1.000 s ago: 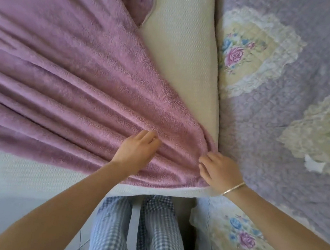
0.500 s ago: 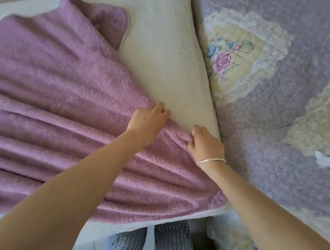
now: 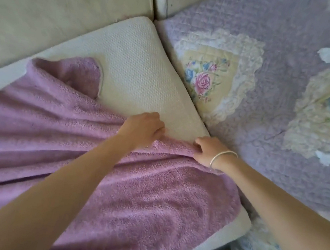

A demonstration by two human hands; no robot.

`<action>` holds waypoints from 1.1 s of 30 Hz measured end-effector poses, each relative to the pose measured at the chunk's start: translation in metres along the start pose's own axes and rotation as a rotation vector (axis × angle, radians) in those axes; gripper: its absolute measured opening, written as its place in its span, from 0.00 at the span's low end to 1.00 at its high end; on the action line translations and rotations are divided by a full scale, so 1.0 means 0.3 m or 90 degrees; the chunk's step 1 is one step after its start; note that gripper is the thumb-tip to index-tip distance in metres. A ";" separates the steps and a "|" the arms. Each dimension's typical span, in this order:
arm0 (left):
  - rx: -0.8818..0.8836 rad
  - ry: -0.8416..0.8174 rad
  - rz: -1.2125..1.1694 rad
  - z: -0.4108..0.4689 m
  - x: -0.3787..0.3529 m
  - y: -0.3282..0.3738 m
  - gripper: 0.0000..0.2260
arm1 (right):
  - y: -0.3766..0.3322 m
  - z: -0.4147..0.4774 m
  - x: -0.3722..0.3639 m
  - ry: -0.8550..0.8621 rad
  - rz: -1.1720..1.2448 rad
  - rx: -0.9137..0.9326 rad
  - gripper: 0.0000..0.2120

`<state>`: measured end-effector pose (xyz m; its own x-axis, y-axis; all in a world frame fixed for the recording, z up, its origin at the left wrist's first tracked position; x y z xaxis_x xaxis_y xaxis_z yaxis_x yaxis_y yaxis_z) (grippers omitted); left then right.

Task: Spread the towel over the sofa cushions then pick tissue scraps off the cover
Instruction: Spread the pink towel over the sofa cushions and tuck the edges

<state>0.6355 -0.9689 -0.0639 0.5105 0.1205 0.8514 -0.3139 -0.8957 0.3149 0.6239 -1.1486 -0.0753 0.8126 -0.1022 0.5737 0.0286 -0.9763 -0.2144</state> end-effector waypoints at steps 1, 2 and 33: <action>0.023 -0.025 0.008 0.014 0.009 -0.037 0.11 | -0.015 0.016 0.009 -0.004 0.058 -0.008 0.14; 0.051 -0.054 0.014 0.023 0.016 -0.074 0.09 | -0.031 0.032 0.019 0.002 0.108 -0.015 0.14; 0.205 -0.086 0.197 0.040 0.192 -0.262 0.07 | -0.201 0.086 0.138 0.126 0.087 0.153 0.08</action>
<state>0.6992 -0.8967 -0.0447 0.5382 -0.2105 0.8161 -0.2142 -0.9707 -0.1091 0.6708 -1.0891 -0.0589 0.6903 -0.2874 0.6640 0.0826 -0.8805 -0.4668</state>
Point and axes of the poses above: each hand's wrist, its own z-axis towards the middle knuckle, its own x-axis out of the back of the hand, y = z × x, the point moved 3 cm from there along z, towards the middle knuckle, and after that the axes turned 1 degree about -x, right-handed, at the moved point
